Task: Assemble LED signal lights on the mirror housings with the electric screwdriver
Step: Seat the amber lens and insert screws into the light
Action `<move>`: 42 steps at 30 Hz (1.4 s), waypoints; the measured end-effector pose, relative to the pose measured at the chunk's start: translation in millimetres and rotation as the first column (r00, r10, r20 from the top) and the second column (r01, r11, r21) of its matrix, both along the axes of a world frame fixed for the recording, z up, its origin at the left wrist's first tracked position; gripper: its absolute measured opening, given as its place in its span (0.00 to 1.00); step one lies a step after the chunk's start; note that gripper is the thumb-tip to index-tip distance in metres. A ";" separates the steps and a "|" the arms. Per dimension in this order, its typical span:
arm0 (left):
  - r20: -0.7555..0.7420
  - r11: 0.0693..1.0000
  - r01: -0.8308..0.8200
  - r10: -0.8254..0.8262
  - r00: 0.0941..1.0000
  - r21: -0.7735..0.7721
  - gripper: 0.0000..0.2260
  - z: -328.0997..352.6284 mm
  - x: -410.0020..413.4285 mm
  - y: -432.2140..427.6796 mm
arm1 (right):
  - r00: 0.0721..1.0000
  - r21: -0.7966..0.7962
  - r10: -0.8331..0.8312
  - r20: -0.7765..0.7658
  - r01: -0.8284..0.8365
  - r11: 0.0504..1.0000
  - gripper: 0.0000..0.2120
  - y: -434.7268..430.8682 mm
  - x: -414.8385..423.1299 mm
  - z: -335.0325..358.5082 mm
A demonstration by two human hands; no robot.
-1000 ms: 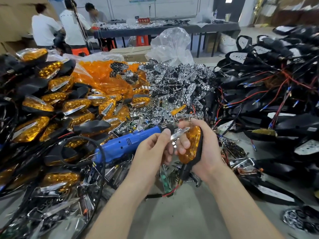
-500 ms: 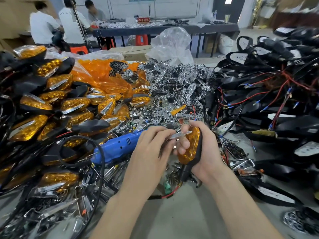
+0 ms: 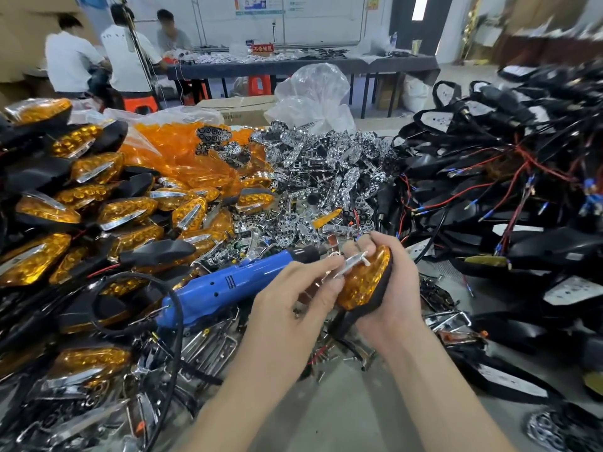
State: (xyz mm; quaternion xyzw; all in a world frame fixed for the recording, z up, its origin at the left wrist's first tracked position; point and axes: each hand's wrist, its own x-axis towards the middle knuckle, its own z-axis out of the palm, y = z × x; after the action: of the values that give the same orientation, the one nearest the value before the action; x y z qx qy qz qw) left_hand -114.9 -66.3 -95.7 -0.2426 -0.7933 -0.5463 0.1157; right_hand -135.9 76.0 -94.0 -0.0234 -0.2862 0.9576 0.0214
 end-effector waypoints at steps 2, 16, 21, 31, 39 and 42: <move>-0.006 1.000 -0.016 0.016 1.000 -0.018 0.12 -3.0 -0.8 0.7 | 1.000 -0.014 0.007 -0.011 -0.007 1.000 0.15 -0.9 -0.4 -0.5; 0.071 0.999 0.032 -0.033 0.997 0.015 0.11 -5.9 -2.2 3.5 | 0.999 -0.108 0.007 0.050 -0.002 0.994 0.17 -1.5 0.7 0.8; 0.075 0.999 0.038 -0.038 0.996 -0.006 0.12 -8.9 -2.3 4.4 | 0.998 -0.123 -0.016 0.056 0.023 0.992 0.17 -1.0 -0.6 1.6; 0.026 0.994 0.012 -0.010 1.000 -0.105 0.11 -11.6 -2.9 0.6 | 0.990 -0.199 -0.063 0.124 0.087 0.976 0.18 1.0 -5.1 -4.1; -0.105 0.934 0.018 -0.060 0.993 -0.356 0.17 -12.7 2.0 1.3 | 0.965 -0.215 -0.150 0.215 0.196 0.957 0.23 4.1 -10.2 -8.8; -0.126 0.884 0.014 -0.082 0.989 -0.468 0.29 -13.6 2.8 2.6 | 0.964 -0.245 -0.142 0.225 0.197 0.949 0.23 4.0 -12.3 -8.3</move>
State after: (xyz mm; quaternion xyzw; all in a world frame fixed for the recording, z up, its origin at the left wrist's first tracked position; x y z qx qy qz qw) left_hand -112.1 -63.7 -109.3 -0.3210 -0.8847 -0.3239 0.0967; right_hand -148.2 80.0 -102.4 -0.1490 -0.1528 0.9744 0.0710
